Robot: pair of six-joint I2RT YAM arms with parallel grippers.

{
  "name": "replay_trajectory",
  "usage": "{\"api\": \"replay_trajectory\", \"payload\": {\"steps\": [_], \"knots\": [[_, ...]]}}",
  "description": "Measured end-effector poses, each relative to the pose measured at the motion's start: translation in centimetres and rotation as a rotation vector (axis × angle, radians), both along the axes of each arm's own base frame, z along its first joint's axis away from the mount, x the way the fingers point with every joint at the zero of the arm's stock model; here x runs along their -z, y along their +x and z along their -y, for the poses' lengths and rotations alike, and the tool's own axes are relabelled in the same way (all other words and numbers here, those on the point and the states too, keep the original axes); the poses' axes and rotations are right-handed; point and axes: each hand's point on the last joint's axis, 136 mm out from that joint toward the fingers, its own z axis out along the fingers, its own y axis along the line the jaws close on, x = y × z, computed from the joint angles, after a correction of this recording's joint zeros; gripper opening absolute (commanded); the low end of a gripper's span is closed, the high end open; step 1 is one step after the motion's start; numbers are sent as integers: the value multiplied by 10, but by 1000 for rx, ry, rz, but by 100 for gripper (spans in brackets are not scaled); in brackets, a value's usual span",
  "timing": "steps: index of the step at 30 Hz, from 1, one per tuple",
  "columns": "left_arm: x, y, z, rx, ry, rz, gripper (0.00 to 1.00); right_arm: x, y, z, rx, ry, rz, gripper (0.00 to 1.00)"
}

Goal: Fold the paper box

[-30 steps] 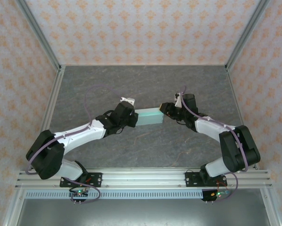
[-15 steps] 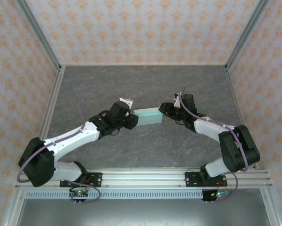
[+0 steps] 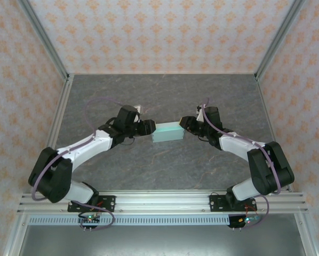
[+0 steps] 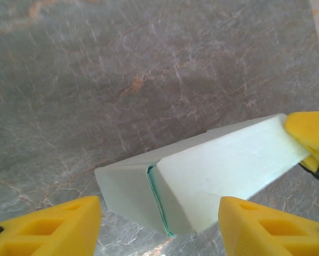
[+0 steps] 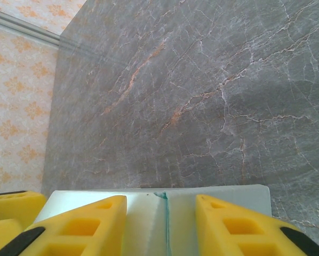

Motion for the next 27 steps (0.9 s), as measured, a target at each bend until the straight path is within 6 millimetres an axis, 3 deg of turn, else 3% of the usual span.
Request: {"api": "replay_trajectory", "payload": {"steps": [8,27], "knots": [[14,18,9,-45,-104,-49,54,0,0,0,1,-4,1,37],[20,17,12,-79,-224,43,29,6,-2,1,1,-21,25,31]]}}
